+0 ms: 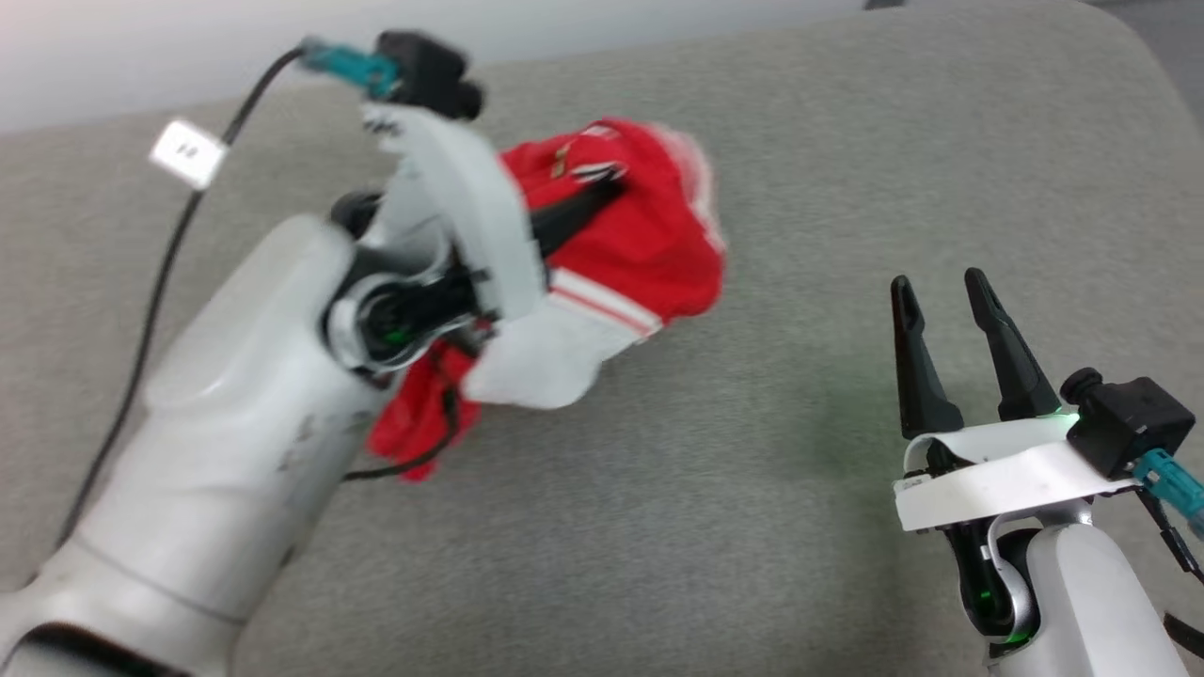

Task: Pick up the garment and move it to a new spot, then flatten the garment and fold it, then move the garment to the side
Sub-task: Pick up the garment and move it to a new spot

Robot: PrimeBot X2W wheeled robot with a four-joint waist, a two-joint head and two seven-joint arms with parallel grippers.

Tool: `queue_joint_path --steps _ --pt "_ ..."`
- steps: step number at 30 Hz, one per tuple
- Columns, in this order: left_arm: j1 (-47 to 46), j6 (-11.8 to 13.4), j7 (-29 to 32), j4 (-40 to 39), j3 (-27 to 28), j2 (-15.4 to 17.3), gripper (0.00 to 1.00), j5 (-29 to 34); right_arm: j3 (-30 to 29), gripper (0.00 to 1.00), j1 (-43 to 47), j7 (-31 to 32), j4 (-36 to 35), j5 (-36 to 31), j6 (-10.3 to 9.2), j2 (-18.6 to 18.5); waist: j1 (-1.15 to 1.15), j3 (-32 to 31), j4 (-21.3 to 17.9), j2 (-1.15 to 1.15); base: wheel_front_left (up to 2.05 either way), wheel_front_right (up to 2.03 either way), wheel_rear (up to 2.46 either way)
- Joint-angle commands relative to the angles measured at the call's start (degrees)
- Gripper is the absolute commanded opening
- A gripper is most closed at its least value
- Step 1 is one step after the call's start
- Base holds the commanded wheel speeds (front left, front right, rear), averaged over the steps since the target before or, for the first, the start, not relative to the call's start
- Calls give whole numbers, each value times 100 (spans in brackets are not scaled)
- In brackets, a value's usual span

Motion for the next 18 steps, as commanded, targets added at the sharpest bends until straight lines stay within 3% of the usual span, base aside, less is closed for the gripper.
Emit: queue_joint_path --steps 1,8,18 --pt "-140 27 -41 -3 -14 -80 0 65 -6 100 73 -5 -24 68 -8 17 0 159 -396 0 0 0 0" --pt "-497 -14 -192 648 -246 -735 0 202 -32 100 -60 -5 -107 515 -8 19 0 487 -1023 0 0 0 0" --pt "-494 -98 31 1904 -1002 -695 0 503 -80 100 -248 -5 -161 989 -8 20 0 912 -1693 0 0 0 0"
